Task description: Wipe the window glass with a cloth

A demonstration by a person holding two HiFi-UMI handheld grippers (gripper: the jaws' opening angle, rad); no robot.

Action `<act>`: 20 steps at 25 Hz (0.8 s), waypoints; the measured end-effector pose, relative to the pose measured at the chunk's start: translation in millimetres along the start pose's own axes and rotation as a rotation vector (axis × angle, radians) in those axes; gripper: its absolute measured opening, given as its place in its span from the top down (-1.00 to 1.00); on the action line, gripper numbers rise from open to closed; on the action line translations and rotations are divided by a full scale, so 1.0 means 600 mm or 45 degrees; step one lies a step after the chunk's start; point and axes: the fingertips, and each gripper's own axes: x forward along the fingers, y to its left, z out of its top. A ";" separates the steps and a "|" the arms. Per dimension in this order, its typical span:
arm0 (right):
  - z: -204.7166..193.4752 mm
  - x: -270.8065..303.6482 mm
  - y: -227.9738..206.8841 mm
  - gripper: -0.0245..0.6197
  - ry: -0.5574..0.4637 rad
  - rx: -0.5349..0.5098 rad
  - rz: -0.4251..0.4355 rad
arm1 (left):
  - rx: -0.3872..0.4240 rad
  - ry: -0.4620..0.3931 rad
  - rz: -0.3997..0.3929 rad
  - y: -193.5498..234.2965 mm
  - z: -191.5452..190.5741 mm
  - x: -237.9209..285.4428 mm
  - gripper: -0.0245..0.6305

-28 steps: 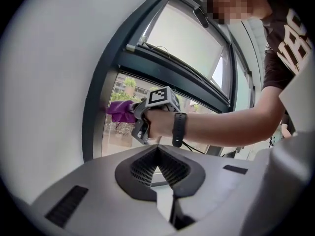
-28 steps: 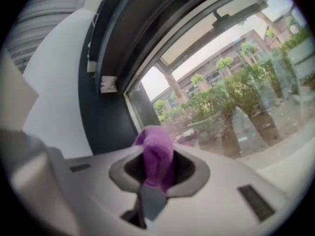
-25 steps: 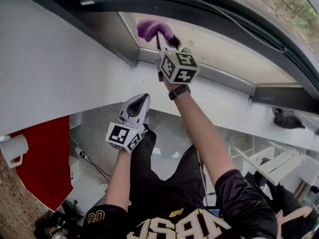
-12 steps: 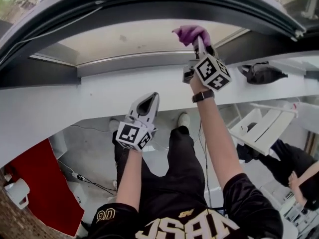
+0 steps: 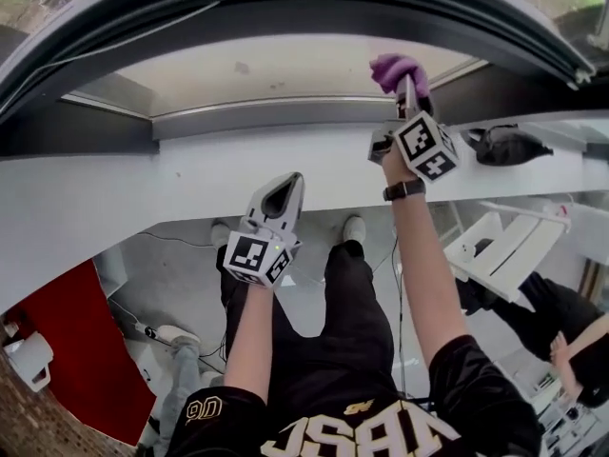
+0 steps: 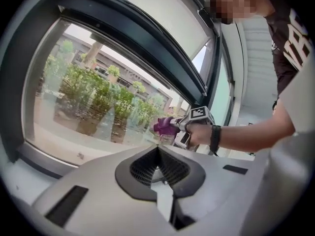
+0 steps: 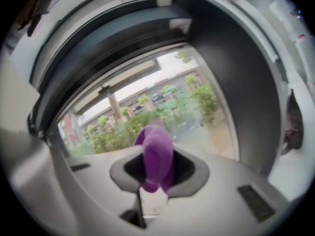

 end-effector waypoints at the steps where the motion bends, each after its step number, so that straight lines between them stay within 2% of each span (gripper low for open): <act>1: -0.036 0.005 0.061 0.67 0.046 -0.060 0.081 | 0.005 -0.006 0.046 0.033 0.012 -0.023 0.87; 3: -0.112 0.012 0.188 0.67 0.130 -0.143 0.251 | 0.022 -0.010 0.122 0.099 0.036 -0.074 0.87; 8: -0.294 0.036 0.516 0.67 0.298 -0.204 0.662 | 0.105 -0.038 0.334 0.264 0.099 -0.216 0.87; 12: -0.428 0.038 0.740 0.67 0.398 -0.268 0.878 | 0.260 -0.046 0.473 0.354 0.151 -0.323 0.87; 14: -0.479 0.035 0.822 0.67 0.455 -0.286 0.947 | 0.281 -0.057 0.505 0.378 0.161 -0.357 0.87; 16: -0.501 0.043 0.873 0.67 0.472 -0.263 0.971 | 0.280 -0.058 0.508 0.390 0.164 -0.371 0.87; 18: -0.506 0.059 0.882 0.68 0.475 -0.224 0.936 | 0.285 -0.047 0.511 0.394 0.161 -0.373 0.87; 20: -0.503 0.074 0.858 0.68 0.492 -0.147 0.877 | 0.289 -0.041 0.526 0.393 0.157 -0.375 0.87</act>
